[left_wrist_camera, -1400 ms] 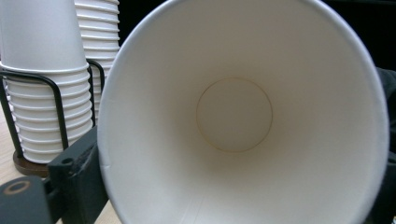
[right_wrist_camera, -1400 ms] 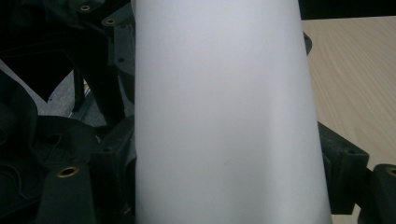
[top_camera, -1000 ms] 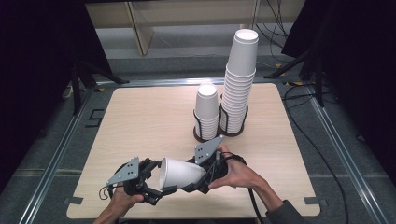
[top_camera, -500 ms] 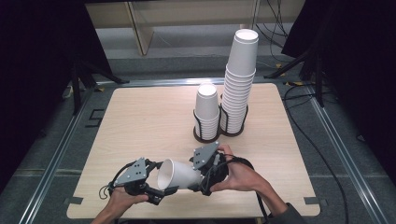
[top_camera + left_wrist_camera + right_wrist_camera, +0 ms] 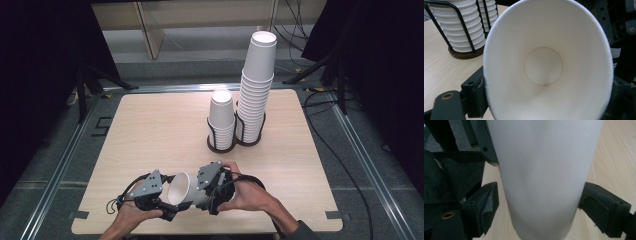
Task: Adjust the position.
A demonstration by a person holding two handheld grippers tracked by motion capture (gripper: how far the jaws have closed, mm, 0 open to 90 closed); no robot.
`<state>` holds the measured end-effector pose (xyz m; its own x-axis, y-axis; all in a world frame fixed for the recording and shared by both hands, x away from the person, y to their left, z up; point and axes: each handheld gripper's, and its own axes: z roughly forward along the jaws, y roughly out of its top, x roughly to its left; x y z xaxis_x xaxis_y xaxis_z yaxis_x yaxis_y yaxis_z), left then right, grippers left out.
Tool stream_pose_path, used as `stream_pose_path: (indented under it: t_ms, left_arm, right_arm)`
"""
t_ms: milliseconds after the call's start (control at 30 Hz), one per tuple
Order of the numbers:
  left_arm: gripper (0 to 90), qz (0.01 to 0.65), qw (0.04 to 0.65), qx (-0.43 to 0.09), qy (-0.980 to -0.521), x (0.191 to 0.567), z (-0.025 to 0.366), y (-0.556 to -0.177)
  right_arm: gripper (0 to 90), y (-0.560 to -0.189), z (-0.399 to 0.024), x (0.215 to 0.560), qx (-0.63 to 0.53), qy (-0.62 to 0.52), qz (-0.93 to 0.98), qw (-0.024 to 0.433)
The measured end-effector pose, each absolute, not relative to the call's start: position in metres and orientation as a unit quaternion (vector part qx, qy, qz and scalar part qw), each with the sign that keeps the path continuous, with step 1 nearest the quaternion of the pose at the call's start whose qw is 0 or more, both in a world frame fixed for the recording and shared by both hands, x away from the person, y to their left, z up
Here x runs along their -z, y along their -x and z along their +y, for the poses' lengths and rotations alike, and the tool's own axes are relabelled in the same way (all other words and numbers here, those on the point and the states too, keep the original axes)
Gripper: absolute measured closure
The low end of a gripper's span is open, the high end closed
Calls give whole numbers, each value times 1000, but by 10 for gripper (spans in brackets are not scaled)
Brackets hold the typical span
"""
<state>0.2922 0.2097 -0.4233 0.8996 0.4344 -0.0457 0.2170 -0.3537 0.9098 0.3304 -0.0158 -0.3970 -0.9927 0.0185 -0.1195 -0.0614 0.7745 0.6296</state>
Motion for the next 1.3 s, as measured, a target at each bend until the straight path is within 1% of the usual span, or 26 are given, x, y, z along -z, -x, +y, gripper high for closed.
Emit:
stream_pose_path:
  t_ms: [100,200,333,367,400,433,467,500,600,633,700,767,867,967,1033,1133,1200,1300]
  left_arm:
    - [149,199,531,-101,-817,422,209,-291]
    - [146,199,533,-100,-817,422,209,-291]
    - [117,206,557,-92,-799,423,212,-293]
    - [106,209,568,-90,-791,424,213,-294]
    - [97,213,590,-85,-774,426,214,-295]
    - [86,235,616,-74,-748,426,216,-296]
    - [85,241,626,-72,-738,425,217,-297]
    - [86,241,626,-72,-738,425,217,-297]
    - [86,249,652,-73,-713,425,217,-296]
    - [86,246,668,-75,-699,425,216,-296]
    - [88,246,665,-78,-701,424,217,-295]
    - [89,245,681,-79,-686,424,218,-294]
    - [90,245,688,-79,-679,424,217,-294]
    - [91,247,691,-78,-675,423,218,-294]
    - [90,249,695,-76,-670,423,218,-294]
    - [85,251,694,-80,-670,423,219,-294]
    - [81,250,695,-84,-669,423,219,-294]
    - [81,251,694,-86,-669,423,220,-294]
  right_arm:
    - [212,-331,-14,400,-337,11,940,54]
    - [224,-332,-14,402,-341,12,939,45]
    - [236,-336,-16,404,-361,16,932,34]
    - [237,-336,-17,403,-368,10,929,27]
    - [238,-337,-18,403,-378,7,926,20]
    - [238,-342,-21,403,-413,-1,911,4]
    - [238,-343,-22,403,-422,-9,906,-7]
    - [238,-344,-23,404,-433,-15,901,-17]
    - [238,-347,-23,405,-453,-11,891,-18]
    - [238,-345,-22,407,-460,-21,887,-30]
    - [238,-345,-22,407,-471,-23,881,-36]
    - [238,-345,-23,406,-481,-23,876,-40]
    - [238,-346,-23,406,-489,-17,872,-33]
    - [239,-345,-24,407,-494,-22,868,-39]
    - [240,-347,-24,406,-503,-14,864,-33]
    - [242,-346,-26,406,-504,-19,863,-36]
    - [244,-347,-26,406,-506,-13,862,-26]
    - [245,-347,-28,405,-506,-16,862,-32]
